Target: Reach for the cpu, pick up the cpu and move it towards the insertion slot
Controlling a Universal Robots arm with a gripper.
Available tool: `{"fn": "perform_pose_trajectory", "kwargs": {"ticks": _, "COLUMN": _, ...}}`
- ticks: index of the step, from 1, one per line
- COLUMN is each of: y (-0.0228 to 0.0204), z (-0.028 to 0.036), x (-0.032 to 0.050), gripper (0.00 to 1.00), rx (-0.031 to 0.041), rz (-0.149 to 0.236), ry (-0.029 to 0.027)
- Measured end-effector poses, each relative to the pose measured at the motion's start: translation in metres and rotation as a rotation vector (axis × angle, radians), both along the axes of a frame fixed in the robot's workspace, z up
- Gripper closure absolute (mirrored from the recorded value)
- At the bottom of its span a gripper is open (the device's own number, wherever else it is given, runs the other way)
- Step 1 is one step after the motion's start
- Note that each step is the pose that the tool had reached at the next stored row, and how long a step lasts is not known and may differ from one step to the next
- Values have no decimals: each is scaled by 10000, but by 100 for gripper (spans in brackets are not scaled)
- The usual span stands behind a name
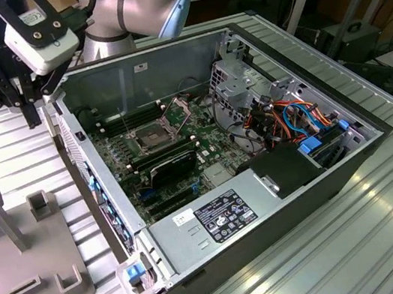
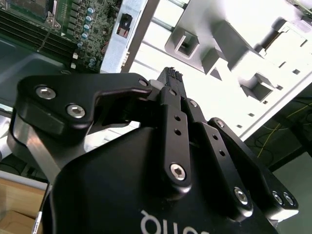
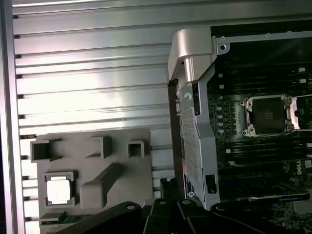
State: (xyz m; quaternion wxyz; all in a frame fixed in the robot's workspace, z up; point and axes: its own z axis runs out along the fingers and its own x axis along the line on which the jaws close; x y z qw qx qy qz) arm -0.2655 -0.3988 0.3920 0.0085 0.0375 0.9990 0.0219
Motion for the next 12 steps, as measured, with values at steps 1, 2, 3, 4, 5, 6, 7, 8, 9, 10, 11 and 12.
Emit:
{"fn": "perform_pose_trajectory", "kwargs": {"ticks": 1, "y": 0, "z": 0, "x": -7, "gripper": 89, "rx": 0, "rz": 0, "ry": 0}}
{"fn": "perform_pose_trajectory", "kwargs": {"ticks": 2, "y": 0, "z": 0, "x": -15, "gripper": 89, "rx": 0, "rz": 0, "ry": 0}}
{"fn": "perform_pose_trajectory", "kwargs": {"ticks": 3, "y": 0, "z": 0, "x": -23, "gripper": 89, "rx": 0, "rz": 0, "ry": 0}}
{"fn": "perform_pose_trajectory", "kwargs": {"ticks": 4, "y": 0, "z": 0, "x": -31, "gripper": 89, "rx": 0, "rz": 0, "ry": 1}}
{"fn": "perform_pose_trajectory", "kwargs": {"ticks": 5, "y": 0, "z": 0, "x": -38, "gripper": 89, "rx": 0, "rz": 1, "ry": 1}}
{"fn": "perform_pose_trajectory", "kwargs": {"ticks": 6, "y": 0, "z": 0, "x": -52, "gripper": 89, "rx": 0, "rz": 1, "ry": 1}}
{"fn": "perform_pose_trajectory", "kwargs": {"ticks": 7, "y": 0, "z": 0, "x": -69, "gripper": 89, "rx": 0, "rz": 0, "ry": 1}}
{"fn": "perform_pose_trajectory", "kwargs": {"ticks": 8, "y": 0, "z": 0, "x": -78, "gripper": 89, "rx": 0, "rz": 0, "ry": 1}}
{"fn": "perform_pose_trajectory", "kwargs": {"ticks": 9, "y": 0, "z": -1, "x": -85, "gripper": 89, "rx": 0, "rz": 0, "ry": 1}}
{"fn": "perform_pose_trajectory", "kwargs": {"ticks": 10, "y": 0, "z": -1, "x": -95, "gripper": 89, "rx": 0, "rz": 0, "ry": 2}}
{"fn": "perform_pose_trajectory", "kwargs": {"ticks": 11, "y": 0, "z": -1, "x": -103, "gripper": 89, "rx": 0, "rz": 0, "ry": 2}}
{"fn": "perform_pose_trajectory", "kwargs": {"ticks": 12, "y": 0, "z": -1, "x": -114, "gripper": 89, "rx": 0, "rz": 0, "ry": 2}}
